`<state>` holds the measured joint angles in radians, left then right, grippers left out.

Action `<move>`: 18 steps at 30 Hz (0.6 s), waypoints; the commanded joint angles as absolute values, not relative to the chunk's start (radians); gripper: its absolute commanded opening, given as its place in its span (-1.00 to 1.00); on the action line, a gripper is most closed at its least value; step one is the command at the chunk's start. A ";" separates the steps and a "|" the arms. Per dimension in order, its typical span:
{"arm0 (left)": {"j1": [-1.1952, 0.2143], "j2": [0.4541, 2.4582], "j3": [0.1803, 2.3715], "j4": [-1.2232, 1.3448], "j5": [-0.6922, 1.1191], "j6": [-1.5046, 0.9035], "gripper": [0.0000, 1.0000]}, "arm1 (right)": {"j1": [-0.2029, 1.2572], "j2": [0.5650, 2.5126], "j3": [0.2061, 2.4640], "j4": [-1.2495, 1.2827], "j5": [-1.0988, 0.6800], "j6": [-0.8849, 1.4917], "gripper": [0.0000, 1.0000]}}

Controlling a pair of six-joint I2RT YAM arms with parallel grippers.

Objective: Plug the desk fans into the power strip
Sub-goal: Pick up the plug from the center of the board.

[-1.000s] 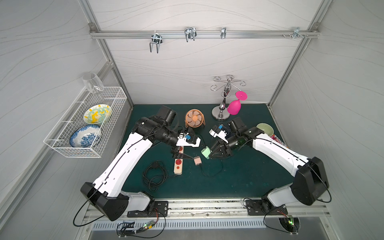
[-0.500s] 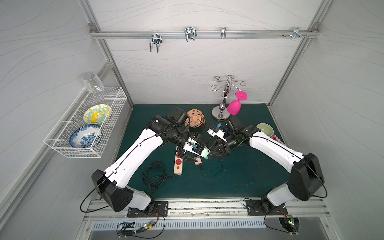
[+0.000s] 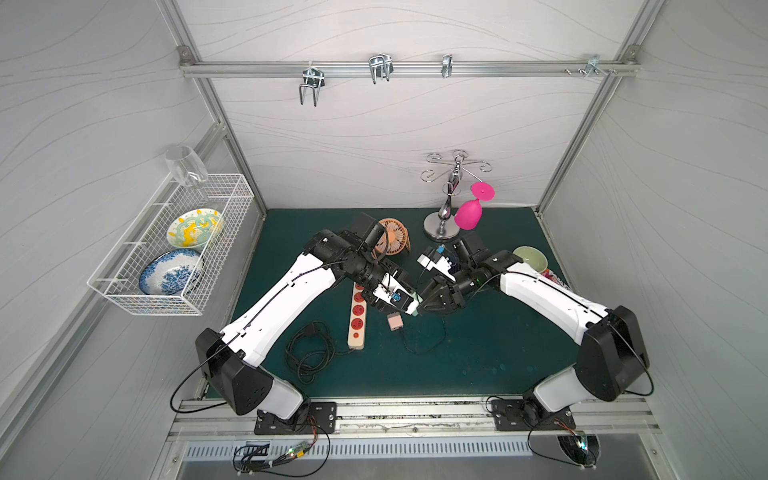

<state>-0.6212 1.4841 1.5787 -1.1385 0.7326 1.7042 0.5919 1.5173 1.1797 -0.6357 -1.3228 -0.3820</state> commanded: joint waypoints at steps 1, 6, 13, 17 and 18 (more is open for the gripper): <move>-0.635 1.492 1.596 -1.160 0.752 1.701 0.07 | 0.575 1.500 1.182 -0.601 -1.360 -0.363 -1.00; -0.638 1.491 1.582 -1.149 0.747 1.707 -0.06 | 0.571 1.493 1.177 -0.596 -1.360 -0.358 -1.00; -0.643 1.489 1.568 -1.145 0.755 1.720 0.24 | 0.568 1.498 1.178 -0.581 -1.373 -0.343 -1.00; -0.647 1.496 1.569 -1.150 0.755 1.720 0.12 | 0.568 1.506 1.182 -0.581 -1.374 -0.341 -1.00; -0.647 1.497 1.566 -1.149 0.755 1.726 0.06 | 0.568 1.506 1.180 -0.580 -1.374 -0.342 -1.00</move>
